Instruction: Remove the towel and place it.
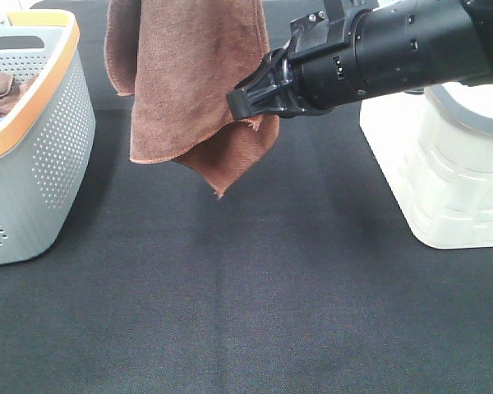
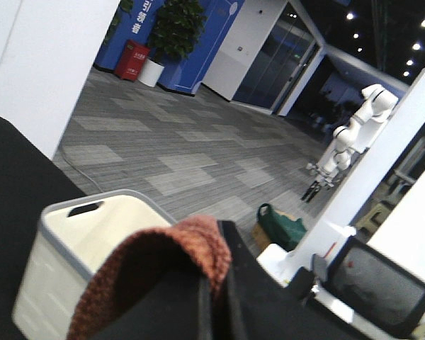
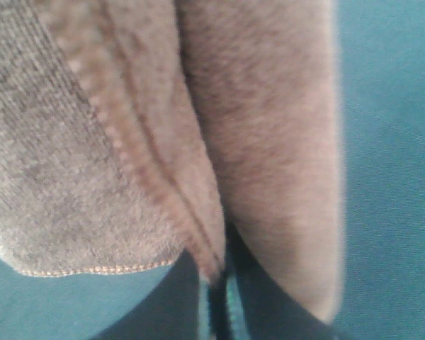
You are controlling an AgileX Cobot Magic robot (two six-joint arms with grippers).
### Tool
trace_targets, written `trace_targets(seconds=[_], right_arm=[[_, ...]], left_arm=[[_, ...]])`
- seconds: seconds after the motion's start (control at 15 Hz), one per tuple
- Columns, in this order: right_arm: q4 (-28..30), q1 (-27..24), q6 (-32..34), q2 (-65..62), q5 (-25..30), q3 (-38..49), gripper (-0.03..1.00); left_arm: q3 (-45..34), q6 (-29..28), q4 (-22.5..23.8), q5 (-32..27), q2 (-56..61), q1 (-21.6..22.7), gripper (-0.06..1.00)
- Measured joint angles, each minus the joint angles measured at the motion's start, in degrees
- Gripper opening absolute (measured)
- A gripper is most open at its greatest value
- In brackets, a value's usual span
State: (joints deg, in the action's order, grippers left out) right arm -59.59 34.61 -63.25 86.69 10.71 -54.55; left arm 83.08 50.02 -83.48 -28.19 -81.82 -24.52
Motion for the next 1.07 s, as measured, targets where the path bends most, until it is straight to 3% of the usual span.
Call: trace_targets(seconds=[0.13,0.27,0.33,0.4,0.6,0.8,1.07], right_arm=[[2.81,0.0,3.32,-1.89,3.67,0.0,0.0],[10.89,0.0,11.29,-3.9,7.16,0.0,0.0],[10.89,0.0,11.29,-3.9,7.16,0.0,0.0],[19.77,0.0,21.08,-5.27,10.26,0.0,0.0],[39.53,0.0,39.53,-7.96,15.99,-0.11,0.0],[55.06,0.0,53.63,-10.94,19.6,-2.23,0.0],[76.2,0.0,67.72,-11.29,25.67,-13.81,0.0]], left_arm=[[0.0,0.63,5.44,2.46,0.0,0.0,0.0],[0.0,0.17,10.37,4.81,0.0,0.0,0.0],[0.0,0.17,10.37,4.81,0.0,0.0,0.0],[0.0,-1.6,14.09,6.3,0.0,0.0,0.0],[0.0,-5.79,21.08,7.16,0.0,0.0,0.0],[0.0,-13.46,32.09,6.7,0.0,0.0,0.0],[0.0,-29.05,52.48,2.18,-0.4,0.0,0.0]])
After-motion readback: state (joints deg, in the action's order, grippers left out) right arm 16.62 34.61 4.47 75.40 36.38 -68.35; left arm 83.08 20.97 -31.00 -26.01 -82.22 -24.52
